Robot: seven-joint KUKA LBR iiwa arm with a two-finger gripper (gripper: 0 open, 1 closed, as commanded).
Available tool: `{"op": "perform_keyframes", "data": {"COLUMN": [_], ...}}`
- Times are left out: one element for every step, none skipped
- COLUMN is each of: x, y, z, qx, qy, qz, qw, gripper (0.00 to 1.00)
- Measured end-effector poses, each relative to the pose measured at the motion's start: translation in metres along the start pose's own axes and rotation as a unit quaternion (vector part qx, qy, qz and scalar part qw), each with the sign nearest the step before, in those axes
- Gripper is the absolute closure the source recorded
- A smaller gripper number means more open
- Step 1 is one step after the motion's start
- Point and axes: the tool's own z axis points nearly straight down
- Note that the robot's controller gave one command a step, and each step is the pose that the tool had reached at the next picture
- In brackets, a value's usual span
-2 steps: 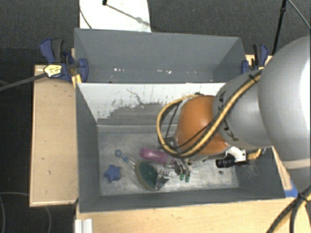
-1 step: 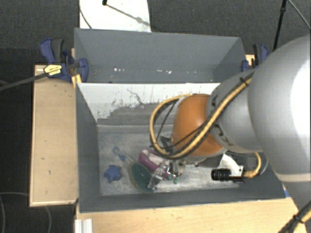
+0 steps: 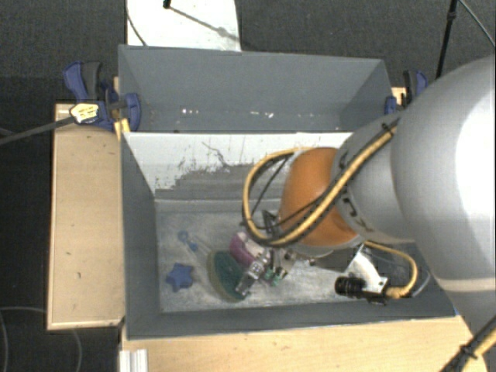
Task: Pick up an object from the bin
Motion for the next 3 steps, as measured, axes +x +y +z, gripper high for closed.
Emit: {"op": "perform_keyframes", "data": {"x": [-0.016,-0.026,-0.030], "y": [-0.010,0.014,0.013], "z": [0.023,0.024,0.025], "qx": [-0.004,0.000,-0.002], "qy": [-0.0016,0.0014,-0.0047], "qz": [0.112,0.198,0.199], "qw": [0.9937,0.9802,0.9800], "gripper": [0.00,0.00,1.00]}}
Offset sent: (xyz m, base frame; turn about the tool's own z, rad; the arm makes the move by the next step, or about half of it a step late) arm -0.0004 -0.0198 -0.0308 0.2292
